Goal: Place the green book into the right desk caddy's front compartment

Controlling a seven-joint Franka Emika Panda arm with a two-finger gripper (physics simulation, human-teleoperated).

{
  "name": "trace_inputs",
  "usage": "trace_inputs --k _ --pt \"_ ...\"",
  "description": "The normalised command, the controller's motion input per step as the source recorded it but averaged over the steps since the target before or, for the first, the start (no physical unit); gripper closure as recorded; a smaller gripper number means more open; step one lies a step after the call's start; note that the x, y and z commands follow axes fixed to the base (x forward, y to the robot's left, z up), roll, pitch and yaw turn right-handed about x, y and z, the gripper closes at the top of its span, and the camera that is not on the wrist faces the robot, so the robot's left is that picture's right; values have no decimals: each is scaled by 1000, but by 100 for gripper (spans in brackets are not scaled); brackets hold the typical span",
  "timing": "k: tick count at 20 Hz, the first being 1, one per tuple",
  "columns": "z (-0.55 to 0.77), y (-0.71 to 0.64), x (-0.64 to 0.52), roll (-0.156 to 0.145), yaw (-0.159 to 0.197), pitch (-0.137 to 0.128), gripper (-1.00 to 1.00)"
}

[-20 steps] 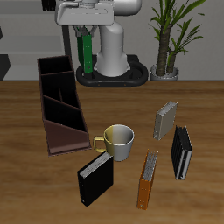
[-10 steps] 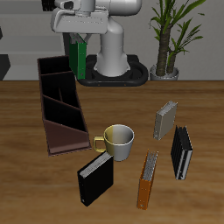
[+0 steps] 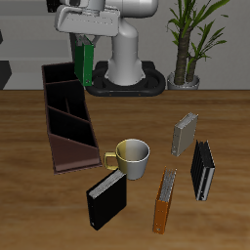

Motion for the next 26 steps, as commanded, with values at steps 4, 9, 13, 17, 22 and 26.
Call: trace_inputs --k 4,9,13,17,22,26 --pt "113 -180 -3 -38 -74 -37 100" --pt "-21 -49 24 -9 -23 7 100" --pt "-38 16 58 8 -36 -8 100" --pt "-51 -24 98 -4 -29 -3 100" --pt "-35 -77 91 -13 -40 5 100" --pt "-109 -55 128 0 -31 20 100"
